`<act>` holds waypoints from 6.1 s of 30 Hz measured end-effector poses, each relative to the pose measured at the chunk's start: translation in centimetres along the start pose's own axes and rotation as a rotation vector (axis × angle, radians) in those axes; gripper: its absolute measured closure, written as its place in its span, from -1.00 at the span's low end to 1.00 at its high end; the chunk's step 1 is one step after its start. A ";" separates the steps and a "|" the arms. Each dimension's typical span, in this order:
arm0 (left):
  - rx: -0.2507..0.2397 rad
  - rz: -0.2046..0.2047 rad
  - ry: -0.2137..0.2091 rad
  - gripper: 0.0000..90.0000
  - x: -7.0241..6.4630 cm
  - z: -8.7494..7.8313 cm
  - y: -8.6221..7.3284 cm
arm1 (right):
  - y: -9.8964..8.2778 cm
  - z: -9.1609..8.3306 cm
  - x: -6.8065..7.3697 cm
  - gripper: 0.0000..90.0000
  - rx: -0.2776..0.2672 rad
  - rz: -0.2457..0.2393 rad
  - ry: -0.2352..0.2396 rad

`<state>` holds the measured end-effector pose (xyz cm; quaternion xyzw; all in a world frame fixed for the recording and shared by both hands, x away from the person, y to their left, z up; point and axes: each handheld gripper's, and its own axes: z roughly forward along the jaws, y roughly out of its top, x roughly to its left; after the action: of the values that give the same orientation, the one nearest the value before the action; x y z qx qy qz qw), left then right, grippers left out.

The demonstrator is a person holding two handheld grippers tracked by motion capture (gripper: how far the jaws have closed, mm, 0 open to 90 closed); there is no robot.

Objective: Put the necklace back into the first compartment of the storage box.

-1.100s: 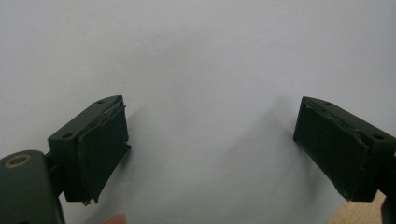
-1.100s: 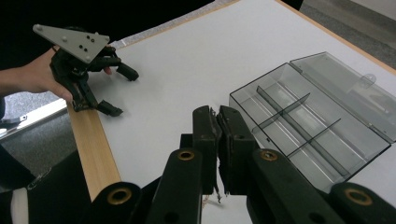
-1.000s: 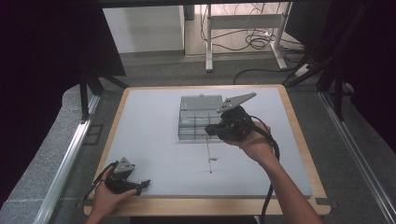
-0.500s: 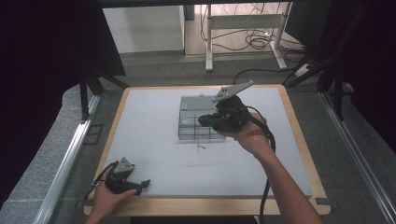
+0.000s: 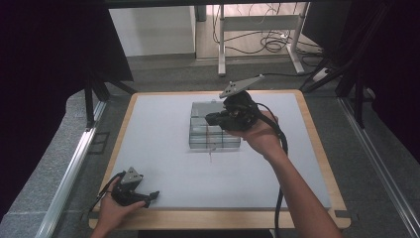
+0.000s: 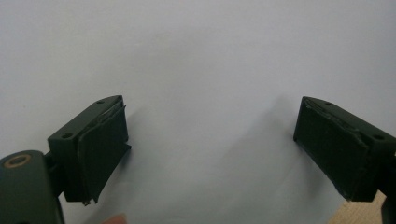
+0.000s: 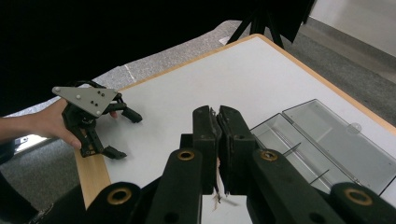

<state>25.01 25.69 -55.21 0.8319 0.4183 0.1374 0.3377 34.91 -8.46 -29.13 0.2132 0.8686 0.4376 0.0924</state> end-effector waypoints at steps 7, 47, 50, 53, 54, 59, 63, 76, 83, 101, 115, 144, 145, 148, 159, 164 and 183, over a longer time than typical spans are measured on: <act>0.000 0.001 0.000 -0.78 0.0 0.0 0.0 | 0.8 0.6 -0.5 0.88 0.001 0.001 -0.014; -0.002 0.002 -0.003 -0.78 0.0 0.0 0.0 | 4.4 3.6 -4.3 0.88 -0.044 0.070 -0.116; 0.000 0.003 -0.004 -0.78 0.1 0.0 0.0 | 4.6 4.0 -4.7 0.88 -0.047 0.077 -0.124; 0.000 0.004 -0.004 -0.78 0.1 0.0 0.0 | 4.7 4.4 -5.0 0.88 -0.050 0.084 -0.134; 0.000 0.004 -0.005 -0.78 0.1 0.0 0.0 | 4.7 4.6 -5.1 0.88 -0.054 0.089 -0.136; 0.000 0.008 -0.004 -0.78 0.1 0.0 0.0 | 4.9 5.4 -5.7 0.88 -0.045 0.094 -0.150; 0.000 0.007 -0.003 -0.78 0.1 0.0 0.0 | 4.9 6.1 -6.3 0.88 -0.041 0.106 -0.162; -0.001 0.003 -0.006 -0.78 0.1 0.0 0.0 | 4.6 7.6 -8.0 0.88 -0.072 0.164 -0.183; -0.002 0.006 -0.005 -0.78 0.1 0.0 0.0 | 4.3 9.3 -8.9 0.88 -0.076 0.189 -0.190; -0.005 0.004 -0.002 -0.78 0.1 0.0 0.0 | 1.9 12.6 -10.5 0.88 -0.048 0.257 -0.174; -0.007 0.003 -0.002 -0.78 0.1 0.0 -0.1 | 0.9 15.1 -10.2 0.87 0.019 0.253 -0.175; -0.002 0.008 -0.006 -0.78 0.1 0.0 -0.1 | -4.8 21.0 -10.8 0.87 0.188 0.299 -0.150; -0.001 0.009 -0.005 -0.78 0.1 0.0 -0.1 | -5.0 21.3 -10.9 0.87 0.198 0.298 -0.153; -0.003 0.006 -0.007 -0.78 0.1 0.0 -0.1 | -5.6 21.9 -10.9 0.87 0.212 0.305 -0.149; -0.003 0.007 -0.005 -0.78 0.1 0.0 -0.1 | -7.3 23.3 -11.1 0.87 0.258 0.310 -0.163; -0.002 0.008 -0.006 -0.78 0.1 0.0 -0.1 | -7.6 23.3 -11.4 0.86 0.256 0.314 -0.166; 0.001 0.009 -0.004 -0.78 0.1 0.0 0.0 | -7.2 19.9 -10.3 -0.14 0.140 0.346 -0.127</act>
<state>25.01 25.76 -55.21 0.8341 0.4140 0.1372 0.3377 48.92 -2.56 -47.10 0.3925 0.8398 0.3711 0.0555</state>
